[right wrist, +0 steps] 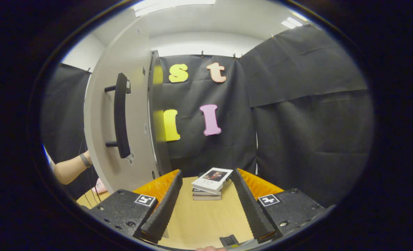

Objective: Open the cabinet door with the right hand, grasp the bottle in the cabinet with the left hand and place it on the coaster, then close the cabinet door with the right hand.

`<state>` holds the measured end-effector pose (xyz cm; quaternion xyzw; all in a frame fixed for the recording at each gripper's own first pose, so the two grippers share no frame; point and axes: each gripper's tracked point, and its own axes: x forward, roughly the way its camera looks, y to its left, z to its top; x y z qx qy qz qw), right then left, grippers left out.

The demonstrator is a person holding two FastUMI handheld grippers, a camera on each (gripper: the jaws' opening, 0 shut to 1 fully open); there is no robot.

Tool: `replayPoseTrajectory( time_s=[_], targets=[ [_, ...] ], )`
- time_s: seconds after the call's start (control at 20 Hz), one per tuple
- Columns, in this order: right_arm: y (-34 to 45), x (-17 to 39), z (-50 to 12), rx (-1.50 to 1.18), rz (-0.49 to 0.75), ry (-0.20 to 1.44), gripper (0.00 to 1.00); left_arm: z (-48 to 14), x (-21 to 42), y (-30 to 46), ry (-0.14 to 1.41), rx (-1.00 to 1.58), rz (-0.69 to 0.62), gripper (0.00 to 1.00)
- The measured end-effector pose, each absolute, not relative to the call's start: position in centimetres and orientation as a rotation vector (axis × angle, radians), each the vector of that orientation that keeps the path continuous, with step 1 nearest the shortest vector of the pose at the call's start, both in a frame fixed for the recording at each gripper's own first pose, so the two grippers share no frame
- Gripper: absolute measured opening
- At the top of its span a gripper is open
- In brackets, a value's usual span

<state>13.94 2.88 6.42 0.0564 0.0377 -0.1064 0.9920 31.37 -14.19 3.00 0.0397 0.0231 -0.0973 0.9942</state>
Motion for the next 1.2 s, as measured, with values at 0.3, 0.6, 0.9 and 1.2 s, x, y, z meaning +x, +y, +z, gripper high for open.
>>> replayPoseTrajectory(
  time_s=[0.3, 0.6, 0.9, 1.2],
  targets=[
    [3.2, 13.9, 6.3, 0.12, -0.205, 0.079, 0.92, 3.9, 30.8, -15.0, 0.029, 0.082, -0.232, 0.39],
    [3.8, 14.4, 6.6, 0.123, -0.178, 0.062, 0.92, 5.4, 28.6, -13.8, 0.016, 0.038, -0.238, 0.42],
    [4.6, 14.9, 7.4, 0.129, -0.141, 0.028, 0.92, 6.0, 21.3, -10.1, 0.017, 0.032, -0.25, 0.42],
    [5.0, 15.5, 8.4, 0.126, -0.136, -0.023, 0.92, 1.9, 13.6, -2.7, 0.019, 0.036, -0.083, 0.42]
  ],
)
